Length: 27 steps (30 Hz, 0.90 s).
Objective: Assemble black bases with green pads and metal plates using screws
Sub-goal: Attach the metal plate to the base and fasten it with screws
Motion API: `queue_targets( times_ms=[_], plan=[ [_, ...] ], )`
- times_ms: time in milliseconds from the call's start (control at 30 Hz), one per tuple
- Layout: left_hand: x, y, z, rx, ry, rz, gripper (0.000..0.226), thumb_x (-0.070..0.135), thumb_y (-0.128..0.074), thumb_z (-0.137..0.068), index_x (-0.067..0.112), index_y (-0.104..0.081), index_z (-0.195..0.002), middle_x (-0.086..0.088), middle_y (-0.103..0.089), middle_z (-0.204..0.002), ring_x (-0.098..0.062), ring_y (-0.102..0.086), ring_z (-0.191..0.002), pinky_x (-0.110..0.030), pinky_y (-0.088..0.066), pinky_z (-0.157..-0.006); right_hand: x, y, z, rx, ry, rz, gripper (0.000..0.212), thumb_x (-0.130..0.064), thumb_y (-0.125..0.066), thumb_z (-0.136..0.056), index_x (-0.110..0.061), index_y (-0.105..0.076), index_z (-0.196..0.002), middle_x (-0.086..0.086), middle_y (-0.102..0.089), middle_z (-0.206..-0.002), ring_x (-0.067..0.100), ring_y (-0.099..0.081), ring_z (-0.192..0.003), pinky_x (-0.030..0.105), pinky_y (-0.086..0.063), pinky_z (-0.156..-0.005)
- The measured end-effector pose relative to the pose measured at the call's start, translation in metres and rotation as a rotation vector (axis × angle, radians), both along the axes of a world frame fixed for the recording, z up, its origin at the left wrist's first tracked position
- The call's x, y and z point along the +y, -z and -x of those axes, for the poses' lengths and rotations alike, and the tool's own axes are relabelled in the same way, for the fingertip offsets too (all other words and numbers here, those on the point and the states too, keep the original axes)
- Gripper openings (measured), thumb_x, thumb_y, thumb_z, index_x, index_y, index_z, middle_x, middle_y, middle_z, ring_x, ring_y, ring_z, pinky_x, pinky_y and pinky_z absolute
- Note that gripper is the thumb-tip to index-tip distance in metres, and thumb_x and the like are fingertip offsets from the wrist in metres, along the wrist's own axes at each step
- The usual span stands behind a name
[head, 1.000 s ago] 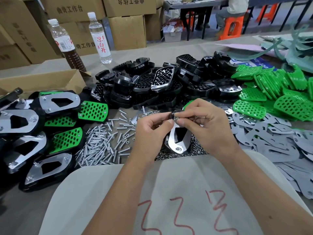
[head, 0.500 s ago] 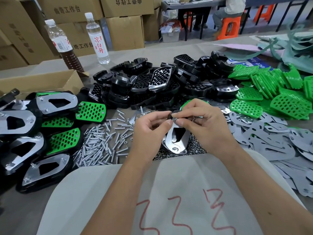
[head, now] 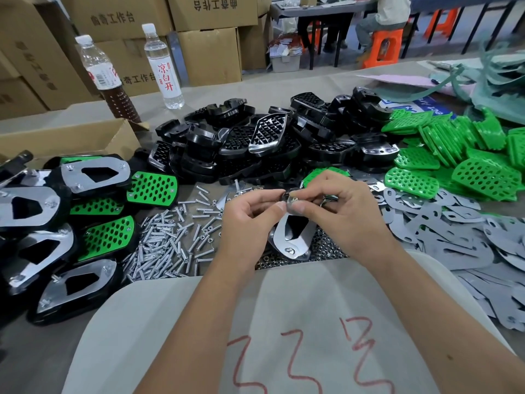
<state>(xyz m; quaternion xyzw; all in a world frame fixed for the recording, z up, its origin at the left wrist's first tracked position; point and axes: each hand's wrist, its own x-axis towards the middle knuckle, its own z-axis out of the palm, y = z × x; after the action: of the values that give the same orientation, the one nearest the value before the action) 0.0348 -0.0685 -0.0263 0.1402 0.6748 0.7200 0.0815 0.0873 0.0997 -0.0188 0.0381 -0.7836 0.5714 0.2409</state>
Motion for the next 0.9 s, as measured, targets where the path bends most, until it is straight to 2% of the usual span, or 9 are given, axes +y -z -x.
queue_targets(
  times_ms=[100, 233, 333, 433, 533, 600, 733, 800, 900],
  plan=[
    [-0.0002, -0.001, -0.0001, -0.006, 0.009, 0.004, 0.022, 0.01, -0.076, -0.087, 0.012, -0.078, -0.108, -0.009, -0.08, -0.097, -0.028, -0.076, -0.099, -0.034, -0.06, -0.088, -0.0026, -0.0005, -0.0011, 0.043, 0.041, -0.032, 0.009, -0.01, -0.087, -0.082, -0.016, -0.081, -0.083, 0.001, -0.066, -0.083, 0.021, -0.063, -0.077, 0.041, -0.055, -0.066],
    [0.0, -0.0009, 0.0006, -0.019, 0.006, -0.004, 0.02, -0.002, -0.07, -0.093, 0.009, -0.078, -0.109, -0.011, -0.08, -0.099, -0.025, -0.076, -0.096, -0.028, -0.06, -0.083, -0.0043, 0.0003, -0.0002, 0.034, 0.015, -0.025, 0.011, -0.004, -0.083, -0.085, -0.015, -0.082, -0.087, -0.003, -0.065, -0.085, 0.02, -0.062, -0.079, 0.048, -0.054, -0.064],
    [-0.0004, -0.0011, 0.0007, -0.036, 0.004, -0.019, 0.019, -0.001, -0.07, -0.093, 0.008, -0.078, -0.109, -0.012, -0.08, -0.101, -0.024, -0.075, -0.096, -0.029, -0.058, -0.081, -0.0033, 0.001, 0.0007, 0.028, -0.009, -0.04, 0.014, -0.003, -0.08, -0.088, -0.016, -0.083, -0.092, -0.001, -0.064, -0.088, 0.018, -0.061, -0.082, 0.041, -0.054, -0.066],
    [-0.0008, -0.0027, -0.0009, -0.026, 0.012, -0.028, 0.023, 0.009, -0.075, -0.086, 0.008, -0.078, -0.109, -0.011, -0.08, -0.101, -0.024, -0.075, -0.097, -0.029, -0.059, -0.082, -0.0027, 0.0023, 0.0007, 0.041, 0.007, -0.036, 0.011, -0.006, -0.082, -0.086, -0.017, -0.082, -0.089, -0.003, -0.065, -0.085, 0.016, -0.061, -0.08, 0.032, -0.053, -0.066],
    [-0.0007, -0.0025, -0.0006, -0.008, 0.022, -0.016, 0.019, 0.003, -0.073, -0.091, 0.01, -0.078, -0.108, -0.009, -0.08, -0.099, -0.025, -0.075, -0.098, -0.028, -0.058, -0.083, -0.0038, 0.0041, 0.0011, 0.087, 0.082, -0.055, 0.013, -0.012, -0.088, -0.081, -0.015, -0.076, -0.076, 0.004, -0.064, -0.077, 0.024, -0.059, -0.074, 0.044, -0.053, -0.064],
    [-0.0007, -0.0018, -0.0003, -0.01, 0.022, -0.018, 0.02, 0.005, -0.073, -0.09, 0.01, -0.078, -0.108, -0.008, -0.08, -0.099, -0.027, -0.075, -0.1, -0.028, -0.059, -0.084, -0.0053, 0.0044, 0.0014, 0.111, 0.105, -0.081, 0.016, -0.014, -0.089, -0.08, -0.015, -0.074, -0.074, 0.003, -0.062, -0.075, 0.024, -0.057, -0.072, 0.045, -0.052, -0.062],
    [-0.0012, -0.0024, -0.001, -0.003, 0.034, -0.016, 0.02, 0.002, -0.069, -0.093, 0.008, -0.078, -0.11, -0.01, -0.08, -0.1, -0.027, -0.075, -0.102, -0.036, -0.059, -0.09, -0.0055, 0.0059, 0.0019, 0.12, 0.075, -0.115, 0.016, -0.009, -0.087, -0.081, -0.021, -0.08, -0.09, -0.001, -0.063, -0.083, 0.019, -0.055, -0.073, 0.033, -0.048, -0.063],
    [-0.0008, -0.003, -0.0017, -0.007, 0.049, -0.027, 0.022, 0.005, -0.07, -0.091, 0.005, -0.077, -0.112, -0.013, -0.08, -0.103, -0.03, -0.075, -0.104, -0.041, -0.059, -0.095, -0.0046, 0.0078, 0.0035, 0.108, 0.046, -0.075, 0.017, -0.008, -0.086, -0.083, -0.022, -0.083, -0.093, 0.001, -0.065, -0.087, 0.023, -0.058, -0.076, 0.039, -0.05, -0.065],
    [-0.0002, -0.0033, -0.0013, -0.031, 0.016, -0.043, 0.025, 0.01, -0.073, -0.086, 0.003, -0.077, -0.11, -0.015, -0.08, -0.102, -0.03, -0.075, -0.102, -0.038, -0.06, -0.09, -0.006, 0.0069, 0.0023, 0.104, 0.029, -0.051, 0.012, -0.01, -0.084, -0.086, -0.019, -0.083, -0.094, 0.004, -0.066, -0.088, 0.028, -0.062, -0.082, 0.046, -0.053, -0.069]
  ],
)
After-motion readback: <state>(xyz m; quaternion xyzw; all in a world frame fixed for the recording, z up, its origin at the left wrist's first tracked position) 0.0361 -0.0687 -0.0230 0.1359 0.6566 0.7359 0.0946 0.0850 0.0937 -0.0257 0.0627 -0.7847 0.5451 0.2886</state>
